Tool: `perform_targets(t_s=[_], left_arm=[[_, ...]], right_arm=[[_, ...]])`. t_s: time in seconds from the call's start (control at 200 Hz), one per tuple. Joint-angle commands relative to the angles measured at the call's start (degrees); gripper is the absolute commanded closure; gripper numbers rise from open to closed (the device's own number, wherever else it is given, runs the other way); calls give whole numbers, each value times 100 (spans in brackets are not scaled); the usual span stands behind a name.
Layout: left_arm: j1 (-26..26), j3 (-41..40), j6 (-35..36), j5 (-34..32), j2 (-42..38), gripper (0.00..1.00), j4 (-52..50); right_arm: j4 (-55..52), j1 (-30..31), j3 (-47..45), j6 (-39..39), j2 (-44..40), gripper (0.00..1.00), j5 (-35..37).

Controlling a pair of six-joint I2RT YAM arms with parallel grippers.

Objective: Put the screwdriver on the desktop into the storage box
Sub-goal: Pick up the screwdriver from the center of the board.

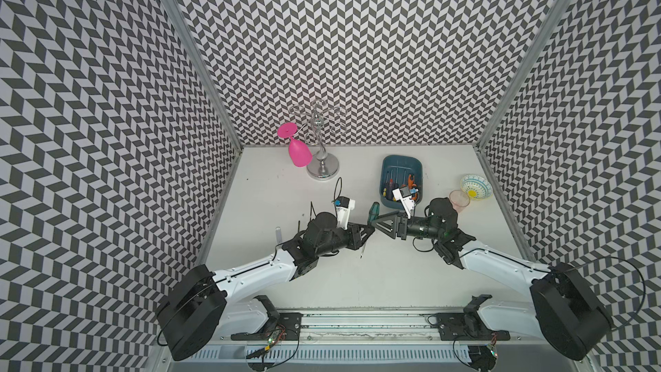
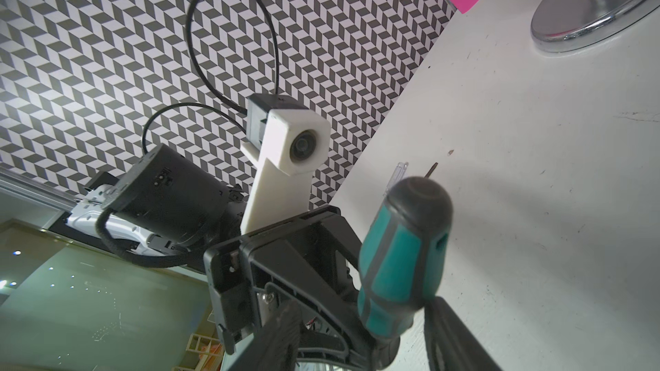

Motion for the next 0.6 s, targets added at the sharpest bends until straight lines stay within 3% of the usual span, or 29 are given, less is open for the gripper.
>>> perform_targets(t_s=[0.0,0.295,0.596], left_arm=[[-80,3,-26,99,63,100,365],[-188,40,-35,73,160,100,423],[-229,17,-51,53,185,98,404]], right_arm=[[465,54,67,136,59,43,-30],[607,95,52,225,175,50,-85],[511,87,111,174,296,74,65]])
